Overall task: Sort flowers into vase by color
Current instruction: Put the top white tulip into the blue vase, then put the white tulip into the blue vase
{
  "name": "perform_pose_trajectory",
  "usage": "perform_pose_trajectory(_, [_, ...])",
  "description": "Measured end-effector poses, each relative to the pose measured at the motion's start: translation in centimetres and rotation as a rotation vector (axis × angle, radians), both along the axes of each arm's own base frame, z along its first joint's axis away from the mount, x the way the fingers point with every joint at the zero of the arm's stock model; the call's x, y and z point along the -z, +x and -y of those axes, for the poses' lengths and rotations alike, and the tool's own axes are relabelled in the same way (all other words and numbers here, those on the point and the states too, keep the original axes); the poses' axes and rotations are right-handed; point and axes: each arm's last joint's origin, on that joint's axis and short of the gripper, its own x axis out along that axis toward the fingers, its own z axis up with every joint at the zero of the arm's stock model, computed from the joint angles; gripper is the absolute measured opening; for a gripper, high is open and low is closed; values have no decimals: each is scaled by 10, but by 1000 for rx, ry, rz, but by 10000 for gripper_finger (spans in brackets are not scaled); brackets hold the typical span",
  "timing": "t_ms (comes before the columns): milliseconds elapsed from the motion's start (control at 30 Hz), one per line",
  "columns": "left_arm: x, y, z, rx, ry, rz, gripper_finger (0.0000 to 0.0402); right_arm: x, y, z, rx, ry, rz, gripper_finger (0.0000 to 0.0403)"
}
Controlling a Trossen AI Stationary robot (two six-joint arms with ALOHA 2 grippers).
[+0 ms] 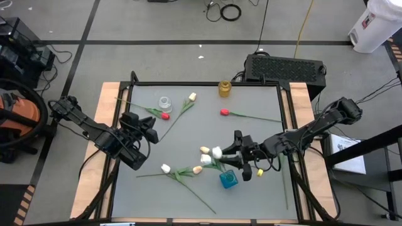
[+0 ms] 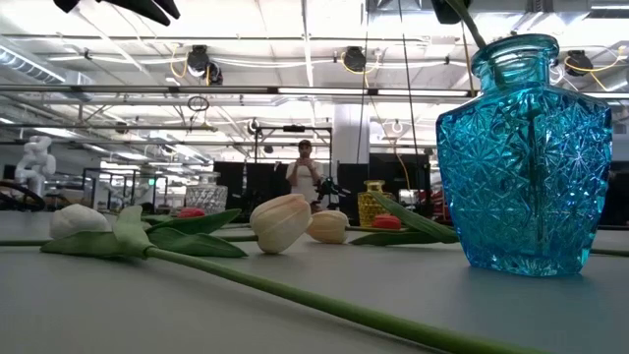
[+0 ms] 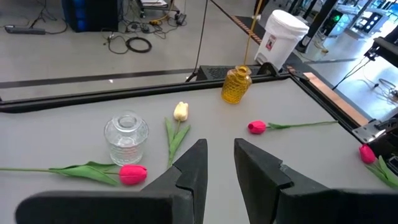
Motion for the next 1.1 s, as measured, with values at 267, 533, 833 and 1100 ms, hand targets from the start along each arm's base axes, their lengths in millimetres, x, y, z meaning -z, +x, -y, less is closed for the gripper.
perform_pose_trajectory(267, [1,0,0,3,-15,-12,86,1,-8,-2,-19,-17,-52,160])
perform_pose_trajectory(533, [0,0,1,13,-7,-24,86,-12,-18,3,-19,-8,-15,170])
perform_pose_trajectory(833, [0,2,2,15,-25,-6,86,-33,-41,14,-19,11,23,169])
perform_pose_trajectory(1100, [2,11,10,57,-202,16,86,-51,-62,25,-13,14,98,169])
